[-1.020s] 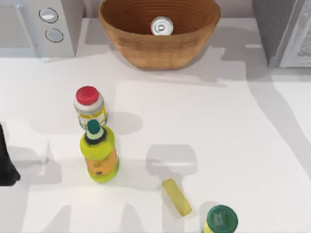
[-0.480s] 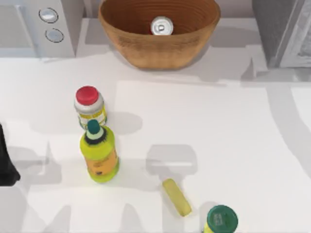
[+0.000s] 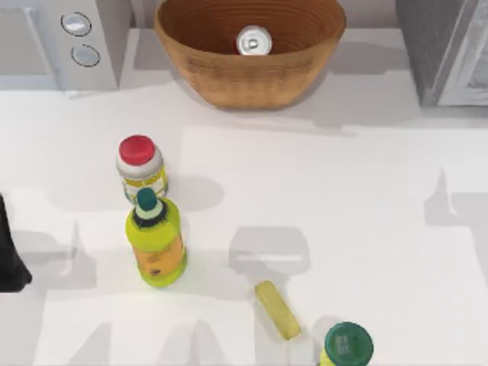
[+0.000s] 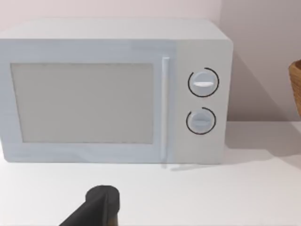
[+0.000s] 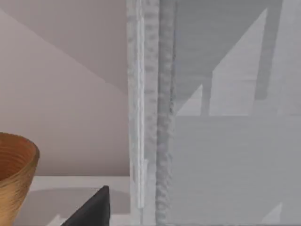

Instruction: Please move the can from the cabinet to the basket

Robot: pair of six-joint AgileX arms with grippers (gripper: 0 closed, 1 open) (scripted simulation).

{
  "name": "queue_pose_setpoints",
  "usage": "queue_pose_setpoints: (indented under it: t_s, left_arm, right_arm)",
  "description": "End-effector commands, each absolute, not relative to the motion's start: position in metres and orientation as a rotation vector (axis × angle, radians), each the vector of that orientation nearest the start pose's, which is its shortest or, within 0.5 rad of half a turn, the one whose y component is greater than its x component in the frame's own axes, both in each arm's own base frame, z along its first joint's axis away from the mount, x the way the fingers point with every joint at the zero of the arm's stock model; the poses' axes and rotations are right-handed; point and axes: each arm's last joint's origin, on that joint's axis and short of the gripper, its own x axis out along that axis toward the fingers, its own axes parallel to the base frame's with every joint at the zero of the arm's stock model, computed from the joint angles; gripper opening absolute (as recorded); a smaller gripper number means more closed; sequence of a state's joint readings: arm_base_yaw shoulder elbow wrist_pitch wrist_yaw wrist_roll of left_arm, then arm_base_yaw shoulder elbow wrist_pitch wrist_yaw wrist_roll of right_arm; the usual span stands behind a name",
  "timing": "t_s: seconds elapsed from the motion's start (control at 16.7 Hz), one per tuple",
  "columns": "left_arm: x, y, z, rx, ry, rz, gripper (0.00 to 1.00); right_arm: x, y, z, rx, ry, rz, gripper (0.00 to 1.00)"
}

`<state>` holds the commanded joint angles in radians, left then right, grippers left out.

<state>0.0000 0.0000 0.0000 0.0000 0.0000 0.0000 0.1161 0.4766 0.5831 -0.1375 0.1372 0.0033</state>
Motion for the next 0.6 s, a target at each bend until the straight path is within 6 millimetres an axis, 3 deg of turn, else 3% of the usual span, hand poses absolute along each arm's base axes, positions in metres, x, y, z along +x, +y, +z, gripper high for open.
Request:
queue_pose_setpoints:
  t_s: [0.3,0.42,0.6]
  left_arm:
    - [0.106,-0.001,0.160,0.000,0.000,0.000,1.00]
    - [0.106,-0.001,0.160,0.000,0.000,0.000,1.00]
    - [0.106,-0.001,0.160,0.000,0.000,0.000,1.00]
  right_arm:
    - [0.107,0.002,0.204,-0.003,0.025,-0.011,1.00]
    - [0.106,0.000,0.179,-0.001,0.014,-0.006,1.00]
    - [0.106,-0.001,0.161,0.000,0.001,0.000,1.00]
